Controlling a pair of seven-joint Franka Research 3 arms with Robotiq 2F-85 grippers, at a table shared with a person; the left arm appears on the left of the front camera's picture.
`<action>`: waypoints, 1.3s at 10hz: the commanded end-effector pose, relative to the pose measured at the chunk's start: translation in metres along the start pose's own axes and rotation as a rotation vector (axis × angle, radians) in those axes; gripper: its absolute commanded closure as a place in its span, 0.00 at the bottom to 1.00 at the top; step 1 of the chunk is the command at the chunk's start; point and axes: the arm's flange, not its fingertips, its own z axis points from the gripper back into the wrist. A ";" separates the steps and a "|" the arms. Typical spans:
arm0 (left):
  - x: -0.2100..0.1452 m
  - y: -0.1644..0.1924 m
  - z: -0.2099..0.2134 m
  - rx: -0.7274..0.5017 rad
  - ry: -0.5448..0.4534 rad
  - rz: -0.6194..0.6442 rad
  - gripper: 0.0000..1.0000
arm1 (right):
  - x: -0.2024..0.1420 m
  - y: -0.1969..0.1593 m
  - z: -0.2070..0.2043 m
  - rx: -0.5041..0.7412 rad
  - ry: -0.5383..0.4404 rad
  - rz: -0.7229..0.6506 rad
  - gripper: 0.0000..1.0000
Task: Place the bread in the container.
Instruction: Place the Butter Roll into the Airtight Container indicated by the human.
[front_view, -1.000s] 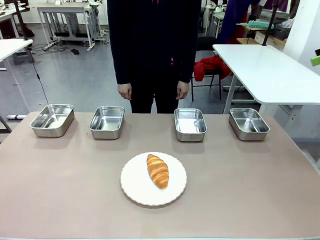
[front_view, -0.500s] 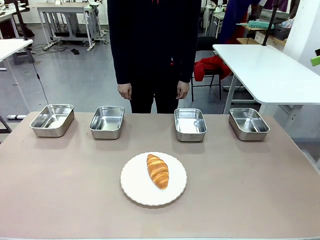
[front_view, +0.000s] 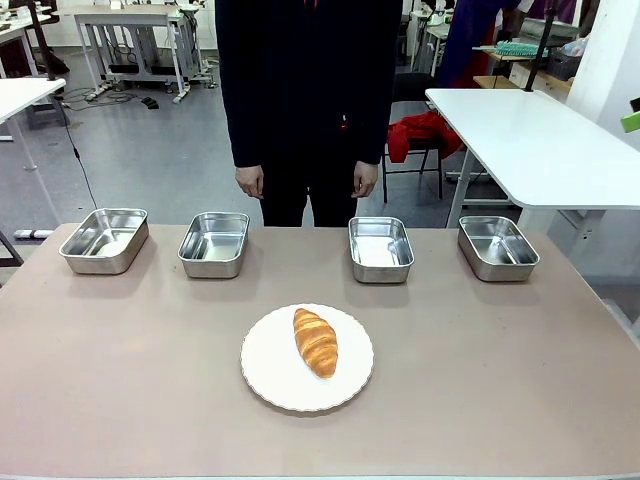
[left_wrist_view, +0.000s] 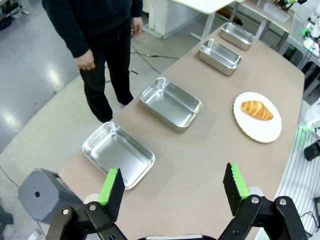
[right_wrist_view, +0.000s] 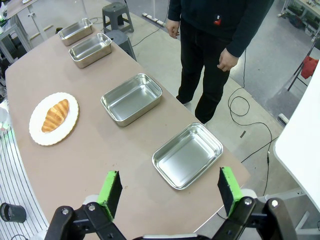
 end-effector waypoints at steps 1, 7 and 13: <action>0.000 -0.002 0.001 -0.007 -0.005 -0.015 0.00 | 0.001 0.000 -0.001 0.001 -0.011 0.003 0.00; 0.000 -0.002 0.001 -0.007 -0.005 -0.015 0.00 | 0.001 0.000 -0.001 0.001 -0.011 0.003 0.00; 0.000 -0.002 0.001 -0.007 -0.005 -0.015 0.00 | 0.001 0.000 -0.001 0.001 -0.011 0.003 0.00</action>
